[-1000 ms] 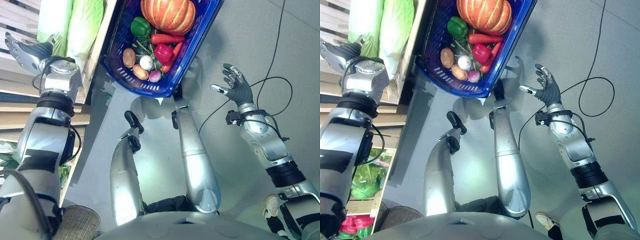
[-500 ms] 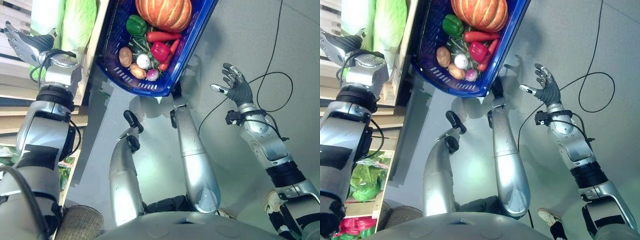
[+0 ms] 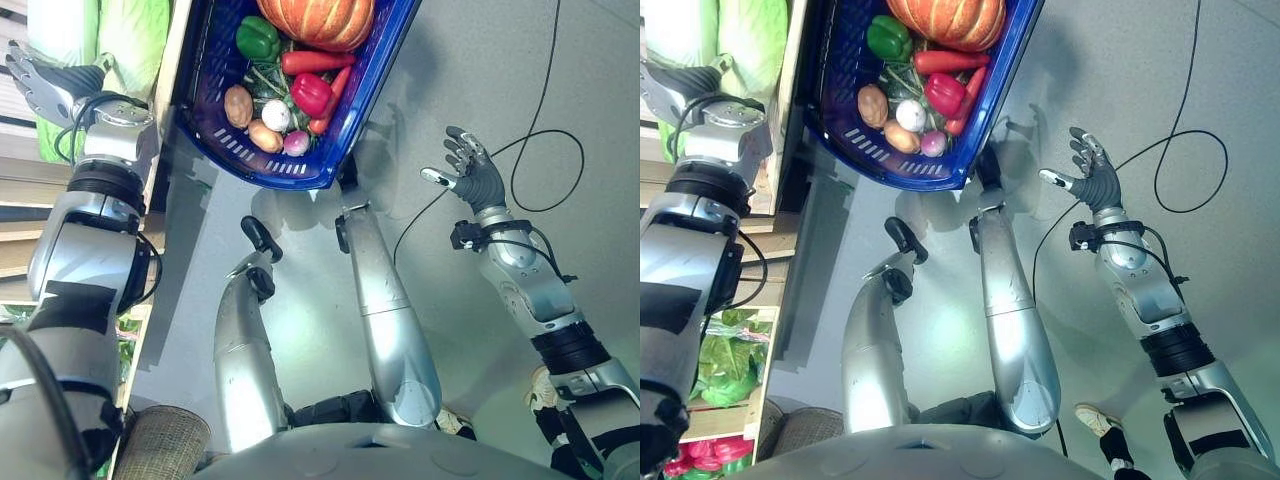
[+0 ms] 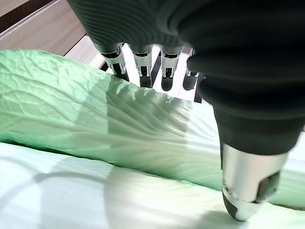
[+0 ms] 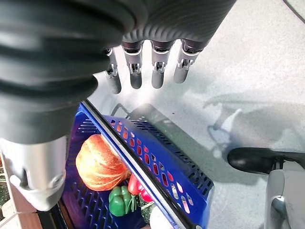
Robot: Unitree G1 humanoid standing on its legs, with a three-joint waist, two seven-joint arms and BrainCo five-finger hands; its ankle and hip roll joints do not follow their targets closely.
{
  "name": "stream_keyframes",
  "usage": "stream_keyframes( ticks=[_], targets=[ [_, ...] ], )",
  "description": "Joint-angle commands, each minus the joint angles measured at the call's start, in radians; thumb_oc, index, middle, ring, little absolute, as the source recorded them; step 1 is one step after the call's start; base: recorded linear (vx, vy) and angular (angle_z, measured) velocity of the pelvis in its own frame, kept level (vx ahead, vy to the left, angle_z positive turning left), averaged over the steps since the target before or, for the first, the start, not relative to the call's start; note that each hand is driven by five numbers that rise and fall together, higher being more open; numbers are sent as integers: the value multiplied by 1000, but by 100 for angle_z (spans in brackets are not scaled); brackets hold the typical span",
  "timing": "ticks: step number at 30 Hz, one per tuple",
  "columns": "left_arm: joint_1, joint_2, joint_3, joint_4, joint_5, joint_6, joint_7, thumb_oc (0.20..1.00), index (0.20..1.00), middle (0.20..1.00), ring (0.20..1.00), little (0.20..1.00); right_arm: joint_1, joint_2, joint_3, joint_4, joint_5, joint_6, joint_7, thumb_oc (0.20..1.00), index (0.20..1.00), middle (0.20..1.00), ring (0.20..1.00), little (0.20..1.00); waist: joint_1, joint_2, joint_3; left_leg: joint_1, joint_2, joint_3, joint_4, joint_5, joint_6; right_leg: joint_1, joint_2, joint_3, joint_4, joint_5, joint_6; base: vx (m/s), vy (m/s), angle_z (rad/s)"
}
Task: Pick up fruits and vegetables into the basket
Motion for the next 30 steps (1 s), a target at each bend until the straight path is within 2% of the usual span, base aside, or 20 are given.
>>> stream_keyframes(
  ticks=[1,9,13,15,16,18,19,22,30],
  targets=[
    [69,66,18,67,-35,9,13,1000,1000,1000,1000,1000,17,-5,21,-1,37,-56,-12,1000,1000,1000,1000,1000,-29,-8,-31,-141,-23,0,47,8,59,-7,21,-35,56,-128,32,0,0,0],
    [91,64,31,68,-76,18,15,1000,1000,1000,1000,1000,7,1,26,17,60,-68,-19,1000,1000,1000,1000,1000,-9,-16,-31,-196,-32,-18,75,0,67,-42,22,-46,67,-126,30,-3,1,1],
    [110,67,40,65,-129,21,-15,1000,1000,1000,1000,1000,9,-1,23,18,63,-69,-18,1000,1000,1000,1000,1000,-2,-17,-31,-212,-36,-25,84,-5,72,-54,24,-46,73,-126,30,0,0,0],
    [123,62,47,77,-175,7,-61,859,859,859,859,859,3,1,24,25,61,-72,-18,1000,1000,1000,1000,1000,0,-17,-31,-221,-36,-28,89,-6,73,-61,23,-47,77,-126,30,0,0,0],
    [125,59,50,81,-186,0,-81,674,674,674,674,674,-1,2,25,28,62,-70,-20,1000,1000,1000,1000,1000,1,-18,-31,-224,-36,-28,90,-6,73,-63,22,-49,77,-125,31,0,0,0],
    [132,53,51,99,-228,-3,-153,457,457,457,457,457,-8,4,23,36,67,-71,-17,1000,1000,1000,1000,1000,3,-19,-31,-230,-36,-30,93,-6,73,-67,22,-52,75,-122,33,0,0,0],
    [135,50,51,104,-243,-21,-187,200,200,200,200,200,-12,6,22,39,69,-70,-16,1000,1000,1000,1000,1000,4,-19,-31,-231,-36,-30,92,-4,72,-68,20,-54,72,-118,33,0,0,0],
    [147,42,42,122,-264,-24,-282,200,200,200,200,200,-17,3,12,45,76,-68,-8,1000,1000,1000,1000,1000,3,-14,-31,-234,-38,-28,91,-3,73,-74,19,-52,69,-114,34,-18,32,1],
    [163,43,5,139,-241,35,-339,200,200,200,200,200,-26,-16,5,52,99,-70,15,1000,1000,1000,1000,1000,-2,-9,-31,-226,-35,-24,91,-6,77,-67,15,-44,60,-113,31,-4,20,-1]
  ],
)
